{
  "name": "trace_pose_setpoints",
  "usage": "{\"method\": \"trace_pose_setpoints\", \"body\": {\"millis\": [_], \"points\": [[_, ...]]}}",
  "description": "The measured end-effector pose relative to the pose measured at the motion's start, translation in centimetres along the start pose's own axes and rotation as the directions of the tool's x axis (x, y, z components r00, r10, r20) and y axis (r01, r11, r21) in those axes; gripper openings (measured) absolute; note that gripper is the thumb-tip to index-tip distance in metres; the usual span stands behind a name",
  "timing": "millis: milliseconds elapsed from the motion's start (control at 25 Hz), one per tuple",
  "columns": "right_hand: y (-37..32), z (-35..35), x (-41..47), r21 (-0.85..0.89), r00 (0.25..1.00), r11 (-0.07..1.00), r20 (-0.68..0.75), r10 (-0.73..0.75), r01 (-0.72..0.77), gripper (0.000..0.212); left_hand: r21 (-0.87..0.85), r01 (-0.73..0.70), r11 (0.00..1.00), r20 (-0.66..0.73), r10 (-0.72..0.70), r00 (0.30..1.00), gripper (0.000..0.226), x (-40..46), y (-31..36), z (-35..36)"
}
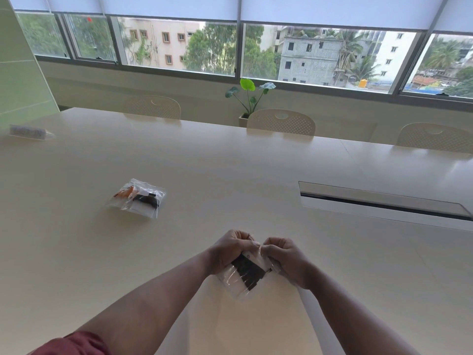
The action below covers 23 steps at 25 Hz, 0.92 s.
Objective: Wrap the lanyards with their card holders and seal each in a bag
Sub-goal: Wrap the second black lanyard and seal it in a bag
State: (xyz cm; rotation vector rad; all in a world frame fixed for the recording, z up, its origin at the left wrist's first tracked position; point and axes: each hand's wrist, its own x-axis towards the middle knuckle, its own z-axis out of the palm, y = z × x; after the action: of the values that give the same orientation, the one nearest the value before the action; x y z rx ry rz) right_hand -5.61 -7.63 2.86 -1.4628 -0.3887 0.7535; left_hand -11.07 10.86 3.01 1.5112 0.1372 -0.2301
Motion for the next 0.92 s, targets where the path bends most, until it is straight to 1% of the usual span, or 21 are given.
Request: {"method": "trace_pose_setpoints", "body": {"millis": [120,280,360,520,760,920], "points": [[-0.05,-0.05,0.08,-0.010,1.000,1.000,-0.009,0.007,-0.007,0.021,0.014,-0.010,1.000,-0.038,0.011,0.999,0.014,-0.02,0.05,0.24],[0.00,0.10,0.01,-0.035,1.000,0.999,-0.004,0.008,-0.008,0.028,-0.055,-0.017,0.998,-0.054,0.014,0.998,0.018,-0.13,0.02,-0.05],[-0.18,0.17,-0.18,-0.014,1.000,1.000,0.008,0.001,-0.001,0.029,-0.041,-0.023,0.999,-0.062,0.020,0.998,0.022,-0.09,-0.20,-0.02],[-0.42,0.49,-0.43,0.000,1.000,1.000,-0.002,-0.002,0.002,0.032,-0.024,-0.037,0.999,-0.050,0.035,0.998,0.014,-0.25,-0.09,0.17],[-0.28,0.22,-0.33,0.030,1.000,1.000,0.022,0.000,0.000,0.030,-0.023,-0.031,0.999,-0.040,0.030,0.999,0.013,-0.39,-0.09,0.27],[0.03,0.08,-0.15,0.010,1.000,1.000,-0.003,0.006,-0.006,0.033,0.005,-0.031,1.000,-0.041,0.031,0.999,0.015,-0.26,-0.16,0.27]]}}
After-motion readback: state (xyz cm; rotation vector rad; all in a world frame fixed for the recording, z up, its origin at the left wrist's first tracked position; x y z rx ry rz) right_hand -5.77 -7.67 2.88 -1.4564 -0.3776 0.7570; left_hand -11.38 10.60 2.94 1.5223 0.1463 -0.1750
